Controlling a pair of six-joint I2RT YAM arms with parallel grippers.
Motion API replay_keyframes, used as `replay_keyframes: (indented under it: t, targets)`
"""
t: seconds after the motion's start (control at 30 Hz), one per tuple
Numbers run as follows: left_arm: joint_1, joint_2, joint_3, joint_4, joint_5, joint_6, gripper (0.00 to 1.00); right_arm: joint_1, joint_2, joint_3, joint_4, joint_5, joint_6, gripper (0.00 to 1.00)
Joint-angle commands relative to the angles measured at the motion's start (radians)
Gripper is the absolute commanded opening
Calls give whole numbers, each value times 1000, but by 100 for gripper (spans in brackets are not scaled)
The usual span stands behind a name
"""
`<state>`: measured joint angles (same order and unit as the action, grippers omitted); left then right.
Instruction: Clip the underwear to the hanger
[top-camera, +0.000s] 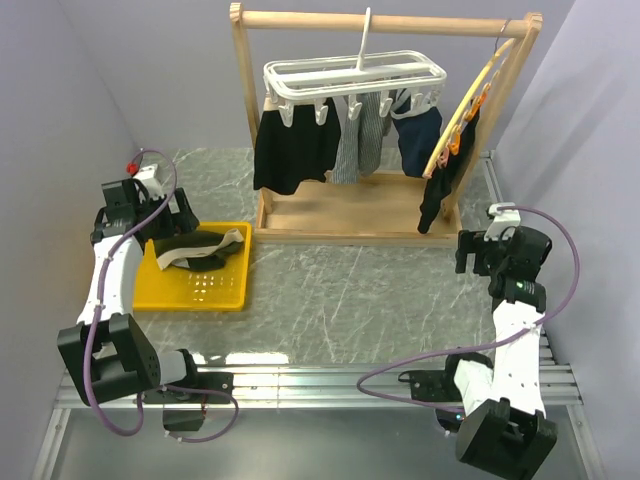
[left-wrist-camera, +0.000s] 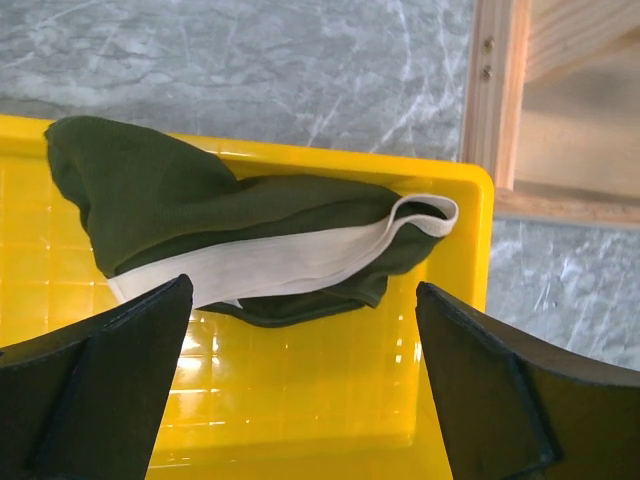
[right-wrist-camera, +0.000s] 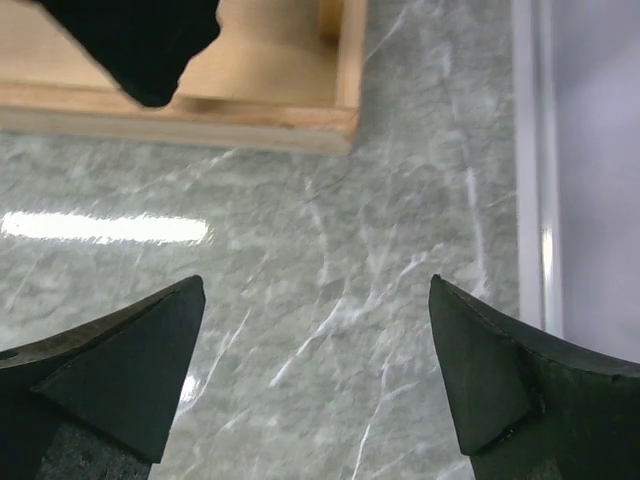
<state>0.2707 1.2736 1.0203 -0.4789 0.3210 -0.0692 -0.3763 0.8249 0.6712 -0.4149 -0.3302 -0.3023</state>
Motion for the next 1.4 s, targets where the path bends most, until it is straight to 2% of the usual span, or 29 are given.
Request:
replay_keyframes:
  t: [0.0,0.17,0.37,0.4,0.53,0.67,0.8,0.9,1.03,1.37]
  targets:
    - [1,-29,50,-33,68,81,99,30,2,44,-76,-20,-17,100]
    - [19,-3,118,-176,147,247,99,135,-44,1,-71,20,-24,100]
    - [84,16,155,-286,112,535,99,308,-12,10,-81,98,-50,100]
    - [93,27,165,-306,113,631,99,339,-3,11,-78,114,-55,100]
    - [134,99,214,-349,76,778,99,471,66,36,-74,181,-57,100]
    - [160,129,184,-298,93,929,99,542,143,79,-85,168,-55,100]
    - [165,116,69,-206,115,1181,99,577,163,88,-84,161,-73,100]
    - [165,136,12,-194,131,1296,93,605,180,96,-85,132,-67,100]
    - [165,234,15,-191,135,1316,80,629,218,117,-90,123,-57,100]
    - [163,291,-65,12,115,1223,78,643,255,136,-62,115,-58,100]
